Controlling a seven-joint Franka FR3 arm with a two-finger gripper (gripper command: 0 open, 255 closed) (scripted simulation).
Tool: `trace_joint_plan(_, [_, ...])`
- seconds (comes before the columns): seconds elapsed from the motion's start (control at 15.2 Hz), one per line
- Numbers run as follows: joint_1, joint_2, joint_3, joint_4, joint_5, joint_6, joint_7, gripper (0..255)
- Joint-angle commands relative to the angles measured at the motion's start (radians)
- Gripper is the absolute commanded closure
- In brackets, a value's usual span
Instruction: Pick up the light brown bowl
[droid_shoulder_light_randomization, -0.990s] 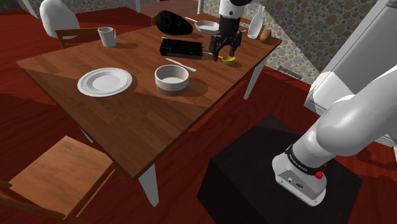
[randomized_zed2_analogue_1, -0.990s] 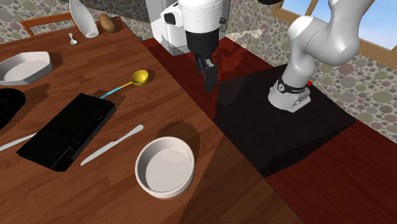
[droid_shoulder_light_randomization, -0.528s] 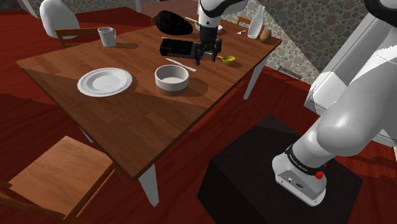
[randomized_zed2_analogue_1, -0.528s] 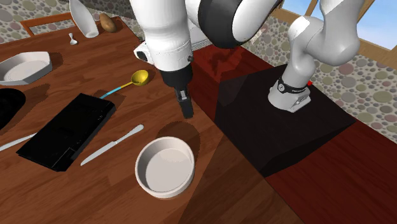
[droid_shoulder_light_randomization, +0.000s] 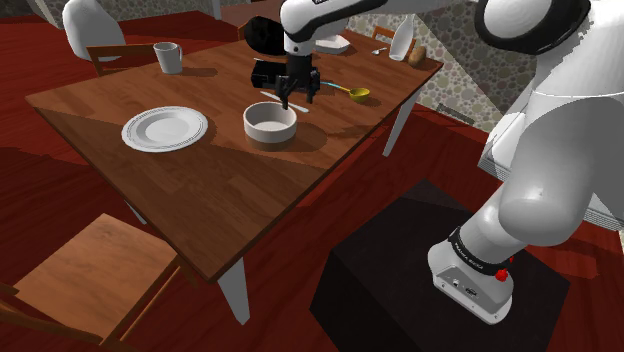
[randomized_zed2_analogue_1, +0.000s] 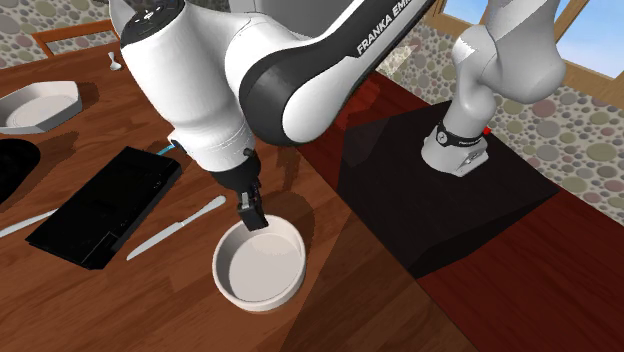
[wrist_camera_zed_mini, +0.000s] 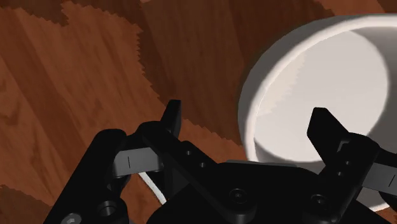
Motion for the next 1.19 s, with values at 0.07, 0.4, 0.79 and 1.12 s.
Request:
trace_joint_plan(0.07, [0.007,0.076,0.003,0.071,0.001,0.002,0.008,0])
trace_joint_plan(0.4, [0.008,0.103,0.002,0.045,0.001,0.056,0.006,0])
trace_joint_plan(0.79, [0.008,0.112,0.002,0.036,0.000,0.074,0.005,255])
trace_joint_plan(1.12, [0.008,0.113,0.002,0.037,0.000,0.074,0.005,255])
